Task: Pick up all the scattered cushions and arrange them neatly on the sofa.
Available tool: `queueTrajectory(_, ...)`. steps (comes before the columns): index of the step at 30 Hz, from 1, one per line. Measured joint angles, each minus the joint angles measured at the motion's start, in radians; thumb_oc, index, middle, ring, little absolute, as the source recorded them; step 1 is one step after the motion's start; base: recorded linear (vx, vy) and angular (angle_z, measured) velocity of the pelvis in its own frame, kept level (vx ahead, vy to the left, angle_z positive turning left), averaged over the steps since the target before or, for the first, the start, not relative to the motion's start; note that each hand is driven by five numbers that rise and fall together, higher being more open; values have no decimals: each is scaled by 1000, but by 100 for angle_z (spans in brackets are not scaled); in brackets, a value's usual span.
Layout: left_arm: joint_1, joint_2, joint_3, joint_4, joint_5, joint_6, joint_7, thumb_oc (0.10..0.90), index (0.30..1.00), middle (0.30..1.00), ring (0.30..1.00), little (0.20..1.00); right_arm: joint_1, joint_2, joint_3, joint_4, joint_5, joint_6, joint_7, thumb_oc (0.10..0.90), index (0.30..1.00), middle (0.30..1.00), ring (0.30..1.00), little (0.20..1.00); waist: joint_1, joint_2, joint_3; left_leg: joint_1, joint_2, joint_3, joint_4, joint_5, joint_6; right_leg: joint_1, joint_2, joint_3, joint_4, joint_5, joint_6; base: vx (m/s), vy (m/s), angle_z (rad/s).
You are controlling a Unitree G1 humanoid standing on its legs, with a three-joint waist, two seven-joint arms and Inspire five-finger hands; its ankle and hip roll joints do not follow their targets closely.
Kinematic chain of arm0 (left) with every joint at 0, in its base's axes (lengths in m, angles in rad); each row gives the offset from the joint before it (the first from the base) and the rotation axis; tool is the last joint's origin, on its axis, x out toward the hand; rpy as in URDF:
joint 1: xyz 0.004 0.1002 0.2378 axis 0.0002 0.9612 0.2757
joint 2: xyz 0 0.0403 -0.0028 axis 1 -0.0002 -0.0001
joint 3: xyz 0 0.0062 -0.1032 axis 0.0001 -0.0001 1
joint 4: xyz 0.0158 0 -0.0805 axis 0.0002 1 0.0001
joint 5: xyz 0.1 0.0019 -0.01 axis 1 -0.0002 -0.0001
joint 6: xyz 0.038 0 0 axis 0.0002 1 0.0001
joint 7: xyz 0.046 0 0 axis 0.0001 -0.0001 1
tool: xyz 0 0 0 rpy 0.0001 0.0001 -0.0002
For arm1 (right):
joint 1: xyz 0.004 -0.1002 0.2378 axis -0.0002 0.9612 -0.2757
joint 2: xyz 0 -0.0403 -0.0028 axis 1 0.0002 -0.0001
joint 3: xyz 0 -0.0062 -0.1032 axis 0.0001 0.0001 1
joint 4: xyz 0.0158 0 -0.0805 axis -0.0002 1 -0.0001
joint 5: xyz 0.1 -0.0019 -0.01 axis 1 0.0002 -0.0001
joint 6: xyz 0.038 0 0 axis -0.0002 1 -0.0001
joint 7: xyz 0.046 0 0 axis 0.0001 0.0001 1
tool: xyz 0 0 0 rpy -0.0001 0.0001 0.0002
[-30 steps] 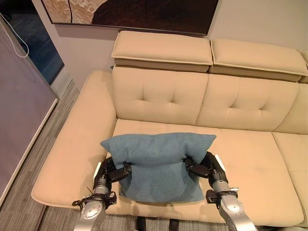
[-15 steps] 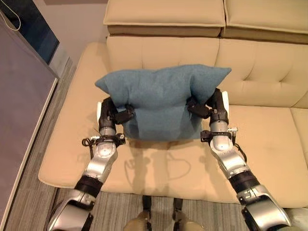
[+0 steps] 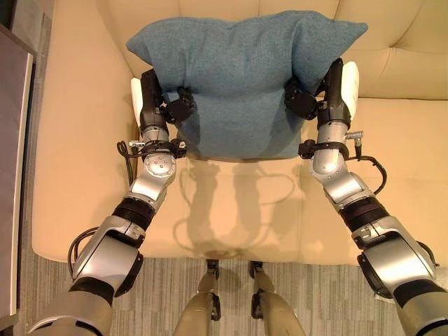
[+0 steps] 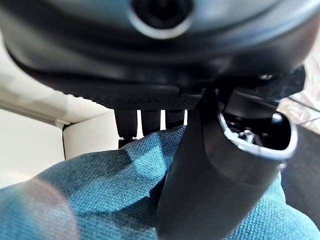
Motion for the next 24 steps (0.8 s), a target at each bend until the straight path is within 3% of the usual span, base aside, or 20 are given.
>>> queueTrajectory(1,-25,12,-6,0,0,-3,-9,800,900,900,900,900,-20,-17,5,6,1,-2,-1,751,827,827,827,827,-9,-32,19,-73,-22,-6,95,-32,-12,-1,-29,10,1,4,-4,-1,-12,20)
queueTrajectory(2,-28,22,-7,-1,-1,-12,-13,800,900,900,900,900,-40,-21,7,20,1,-9,3,800,900,900,900,900,-8,-40,19,-61,-24,-10,34,-17,-9,-10,-28,21,1,4,-1,-2,-5,-21)
queueTrajectory(3,-29,36,-7,5,-3,-15,-17,800,900,900,900,900,-64,-22,16,35,2,-9,9,800,900,900,900,900,9,-30,17,-38,11,-8,-43,82,-14,-12,3,29,0,-1,5,1,-8,-38)
queueTrajectory(6,-56,60,-7,5,-10,-23,-33,800,900,900,900,900,-82,-59,16,49,20,-10,31,800,900,900,900,900,1,-29,18,-50,14,-39,-51,79,-11,-48,3,22,40,-16,26,3,-15,-12)
queueTrajectory(8,-57,74,-7,27,-34,-25,-52,800,900,900,900,900,-96,-70,16,82,32,-18,57,800,900,900,900,900,13,-18,22,-39,29,-64,-50,82,-7,-115,8,23,132,-102,93,2,-12,-8)
queueTrajectory(9,-61,86,-8,45,-52,-26,-73,800,900,900,900,900,-97,-84,15,87,44,-28,74,800,900,900,900,900,1,-20,21,-33,13,-63,-50,82,-7,-88,0,28,22,-79,93,4,-4,41)
queueTrajectory(10,-71,92,-9,67,-61,-26,-95,800,900,900,900,900,-98,-108,14,88,62,-36,89,800,900,900,900,900,-11,-23,21,-27,-15,-60,-50,79,-11,-74,-23,27,-4,35,89,5,-5,61)
queueTrajectory(11,-79,104,-7,77,-74,-26,-115,800,900,900,900,900,-102,-135,9,86,84,-38,100,800,900,900,900,900,-13,-22,21,-24,-23,-56,-50,74,-14,-69,-28,23,-2,35,49,6,-13,34)
queueTrajectory(13,-78,170,-5,81,-81,-27,-142,800,900,900,900,900,-113,-176,3,85,129,-41,126,800,900,900,900,900,5,-24,22,-30,-7,-56,-33,60,-33,-71,-18,24,-1,45,43,0,-11,0)
queueTrajectory(14,-75,210,10,83,-82,-26,-155,800,900,900,900,900,-114,-200,3,90,157,-42,137,800,900,900,900,900,2,-32,27,-67,-8,-56,48,34,-61,-64,-20,22,0,54,32,-1,-5,17)
queueTrajectory(15,-67,238,18,89,-90,-26,-159,800,900,900,900,900,-113,-224,3,105,176,-42,147,800,900,900,900,900,-2,-40,29,-96,-21,-56,59,-27,-61,-54,-27,26,0,59,26,-6,-10,15)
queueTrajectory(16,-55,265,28,90,-100,-26,-172,800,900,900,900,900,-109,-251,-2,112,192,-42,161,800,900,900,900,900,3,-38,29,-68,-13,-60,-19,-9,-54,-48,-20,27,0,57,28,-1,-12,-22)
queueTrajectory(17,-37,301,35,90,-103,-26,-177,800,900,900,900,900,-98,-274,-10,113,201,-42,174,800,900,900,900,900,19,-36,27,-37,12,-57,-50,89,-68,-44,10,28,-1,54,30,-4,-9,-51)
queueTrajectory(20,40,364,124,66,-133,-26,-190,800,900,900,900,900,-16,-305,-154,106,235,-55,190,800,900,900,900,900,2,-36,27,-18,18,-62,-52,68,-57,-24,17,19,-1,44,35,1,-9,-4)
queueTrajectory(24,336,292,291,-176,-138,-28,-198,800,900,900,900,900,254,-255,-357,-48,244,-66,200,800,900,900,900,900,5,-37,28,33,2,-58,-52,68,-57,32,1,20,-1,18,69,18,-23,8)
